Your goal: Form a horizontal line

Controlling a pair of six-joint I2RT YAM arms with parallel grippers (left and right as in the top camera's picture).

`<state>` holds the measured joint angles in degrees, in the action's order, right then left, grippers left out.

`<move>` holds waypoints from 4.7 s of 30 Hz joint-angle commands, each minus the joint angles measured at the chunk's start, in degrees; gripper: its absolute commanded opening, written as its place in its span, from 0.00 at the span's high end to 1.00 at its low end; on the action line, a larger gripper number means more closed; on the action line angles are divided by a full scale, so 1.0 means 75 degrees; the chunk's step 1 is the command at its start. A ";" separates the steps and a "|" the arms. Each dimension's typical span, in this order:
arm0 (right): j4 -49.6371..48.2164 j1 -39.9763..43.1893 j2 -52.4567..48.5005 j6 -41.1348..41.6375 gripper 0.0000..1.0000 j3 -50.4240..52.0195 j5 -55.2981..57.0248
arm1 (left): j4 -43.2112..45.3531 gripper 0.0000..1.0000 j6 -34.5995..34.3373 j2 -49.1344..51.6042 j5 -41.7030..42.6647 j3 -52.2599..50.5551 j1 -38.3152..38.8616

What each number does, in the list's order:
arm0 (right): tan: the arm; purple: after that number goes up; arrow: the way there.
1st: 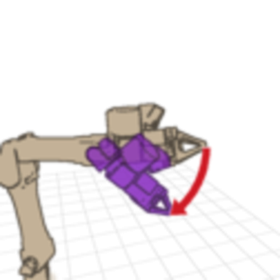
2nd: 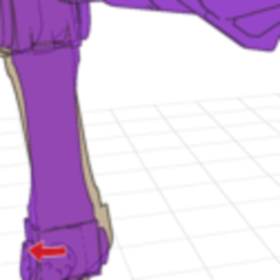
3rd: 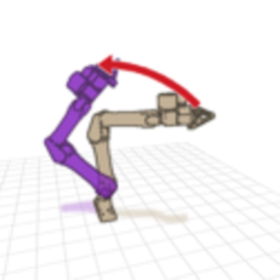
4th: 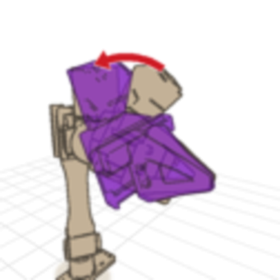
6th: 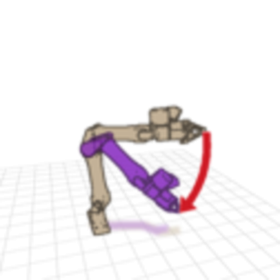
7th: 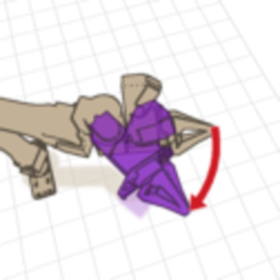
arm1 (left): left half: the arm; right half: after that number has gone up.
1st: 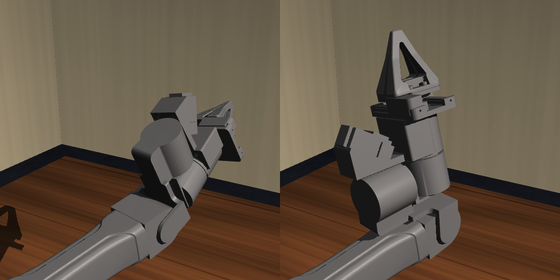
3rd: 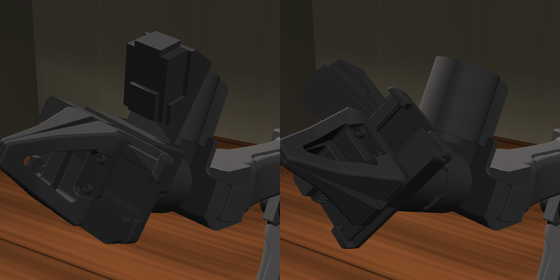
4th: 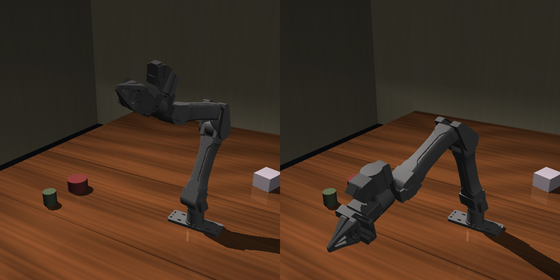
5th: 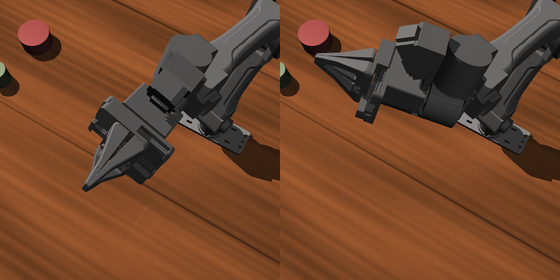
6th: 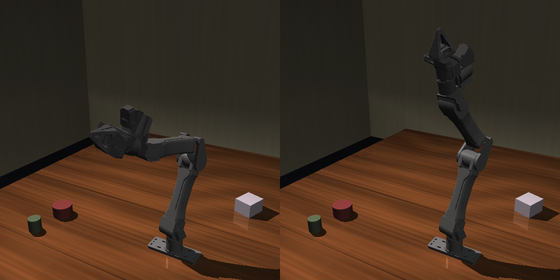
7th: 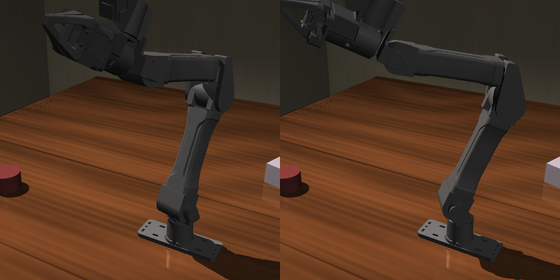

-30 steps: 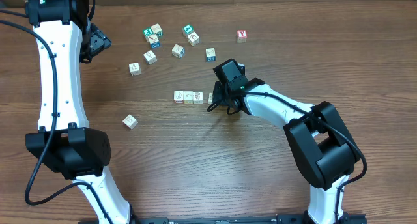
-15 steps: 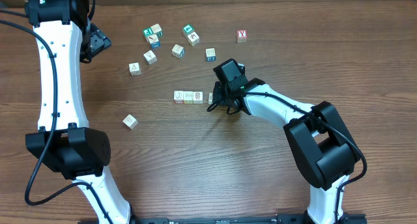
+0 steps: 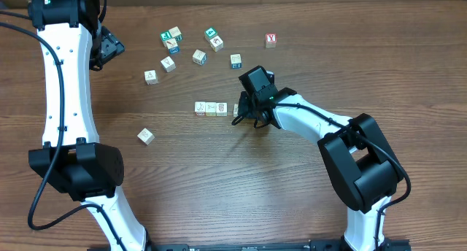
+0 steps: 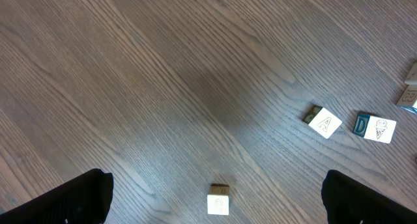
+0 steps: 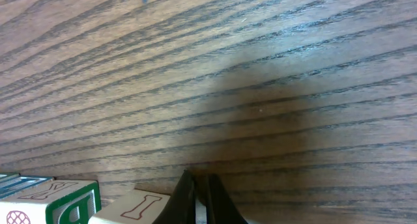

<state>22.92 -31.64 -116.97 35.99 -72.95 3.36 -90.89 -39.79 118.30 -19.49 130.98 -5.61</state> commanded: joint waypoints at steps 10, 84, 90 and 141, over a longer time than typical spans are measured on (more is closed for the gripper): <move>0.0184 -0.0029 -0.0274 0.0003 0.96 0.0032 0.0058 | -0.0012 0.00 0.0166 -0.0061 0.0003 0.0099 0.0050; 0.0344 -0.0239 -0.0274 0.1032 0.96 0.0032 -0.0353 | -0.0012 0.00 0.0166 -0.0061 0.0003 0.0099 0.0050; 0.0801 -0.0204 -0.0274 0.1035 0.96 0.0032 -0.0268 | -0.0012 0.00 0.0166 -0.0061 0.0003 0.0099 0.0050; 0.1323 -0.0495 -0.0274 0.1029 0.96 0.0032 -0.1215 | -0.0012 0.01 0.0166 -0.0061 0.0003 0.0099 0.0050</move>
<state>32.10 -34.87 -116.62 43.48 -74.59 -7.25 -90.89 -39.79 118.30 -19.49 130.98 -5.61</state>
